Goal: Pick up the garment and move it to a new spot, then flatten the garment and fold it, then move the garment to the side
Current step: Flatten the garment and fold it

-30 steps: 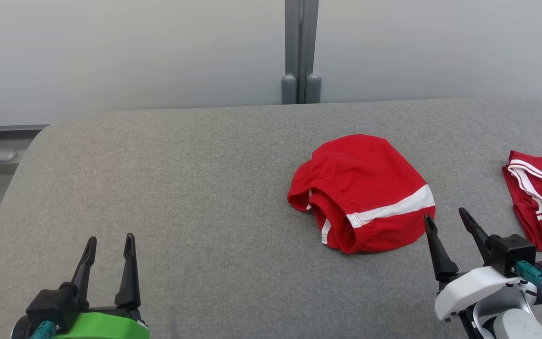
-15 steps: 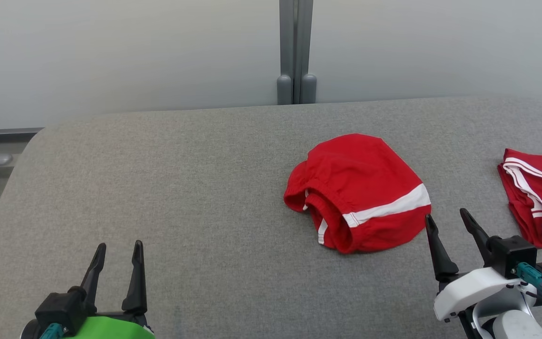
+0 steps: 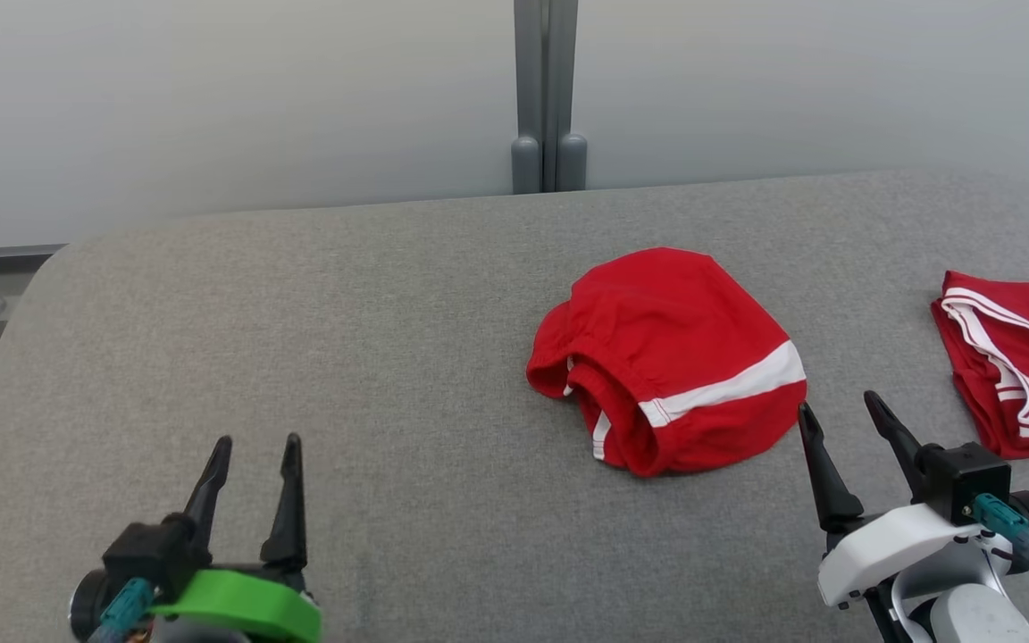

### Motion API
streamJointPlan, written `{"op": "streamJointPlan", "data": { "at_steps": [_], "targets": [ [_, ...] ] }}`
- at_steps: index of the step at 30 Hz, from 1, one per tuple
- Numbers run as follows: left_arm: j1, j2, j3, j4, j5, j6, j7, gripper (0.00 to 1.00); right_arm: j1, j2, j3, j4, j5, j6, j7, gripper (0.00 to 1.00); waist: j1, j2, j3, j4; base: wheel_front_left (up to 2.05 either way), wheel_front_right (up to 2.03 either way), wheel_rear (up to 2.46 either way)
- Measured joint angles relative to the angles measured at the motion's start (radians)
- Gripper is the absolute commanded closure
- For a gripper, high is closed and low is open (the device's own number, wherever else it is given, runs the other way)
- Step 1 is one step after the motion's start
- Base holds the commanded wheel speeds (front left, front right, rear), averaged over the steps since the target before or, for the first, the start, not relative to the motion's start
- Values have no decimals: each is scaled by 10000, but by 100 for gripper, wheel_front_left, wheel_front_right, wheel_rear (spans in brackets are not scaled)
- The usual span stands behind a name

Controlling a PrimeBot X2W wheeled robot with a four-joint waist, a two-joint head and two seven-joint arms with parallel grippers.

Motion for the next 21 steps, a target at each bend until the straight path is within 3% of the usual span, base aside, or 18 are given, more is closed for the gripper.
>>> {"op": "streamJointPlan", "data": {
  "at_steps": [6,12,21],
  "targets": [
    [-1374,-157,-1448,451,-640,-33,1156,0,-190,-19,155,-82,-15,2,44,0,0,0,128,-475,0,0,0],
    [-2636,-472,-3099,1076,-2426,-36,2840,0,-363,-73,259,-121,-44,0,84,0,0,0,318,-1292,0,0,0],
    [-3369,-640,-3944,2433,-4027,-17,3770,0,-593,-67,414,-132,-61,0,-4,0,0,0,714,-2708,0,0,0]
  ]
}}
